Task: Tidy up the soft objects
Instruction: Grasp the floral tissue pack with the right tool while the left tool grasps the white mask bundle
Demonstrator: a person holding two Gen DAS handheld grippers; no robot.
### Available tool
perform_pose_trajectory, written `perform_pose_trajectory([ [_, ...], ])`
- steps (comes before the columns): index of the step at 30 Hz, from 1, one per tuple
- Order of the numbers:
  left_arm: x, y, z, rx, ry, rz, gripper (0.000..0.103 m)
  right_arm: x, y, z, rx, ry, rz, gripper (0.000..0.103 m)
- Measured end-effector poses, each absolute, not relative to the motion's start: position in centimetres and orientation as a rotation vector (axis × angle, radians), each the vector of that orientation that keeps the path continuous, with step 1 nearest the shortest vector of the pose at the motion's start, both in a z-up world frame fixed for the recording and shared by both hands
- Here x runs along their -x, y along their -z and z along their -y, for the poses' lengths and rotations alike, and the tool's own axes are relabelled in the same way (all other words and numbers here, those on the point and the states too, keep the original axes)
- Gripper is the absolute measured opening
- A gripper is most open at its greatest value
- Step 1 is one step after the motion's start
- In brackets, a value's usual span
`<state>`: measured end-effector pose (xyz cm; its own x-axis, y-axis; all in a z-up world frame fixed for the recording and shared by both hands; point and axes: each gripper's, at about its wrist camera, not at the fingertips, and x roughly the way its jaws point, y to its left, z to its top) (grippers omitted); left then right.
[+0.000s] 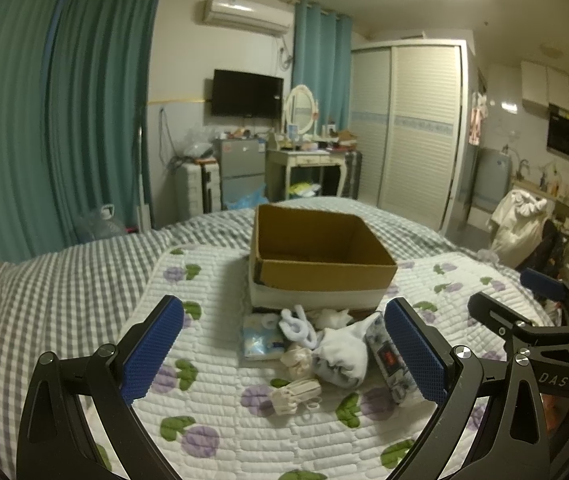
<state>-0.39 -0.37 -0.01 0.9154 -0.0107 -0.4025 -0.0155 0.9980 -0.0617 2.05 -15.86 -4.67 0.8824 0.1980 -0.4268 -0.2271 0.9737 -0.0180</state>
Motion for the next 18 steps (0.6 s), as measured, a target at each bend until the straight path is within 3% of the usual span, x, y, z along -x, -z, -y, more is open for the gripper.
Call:
perform_pose_trajectory([
  [6,-1.0,2.1,0.1,0.078,-0.015,-0.476,0.103,-3.2,6.2,16.3,0.065,-0.217,-0.502,0.103],
  [18,-5.0,10.2,1.6,0.023,-0.004,-0.677,0.101,-8.3,14.3,16.3,0.052,-0.216,-0.741,0.103],
])
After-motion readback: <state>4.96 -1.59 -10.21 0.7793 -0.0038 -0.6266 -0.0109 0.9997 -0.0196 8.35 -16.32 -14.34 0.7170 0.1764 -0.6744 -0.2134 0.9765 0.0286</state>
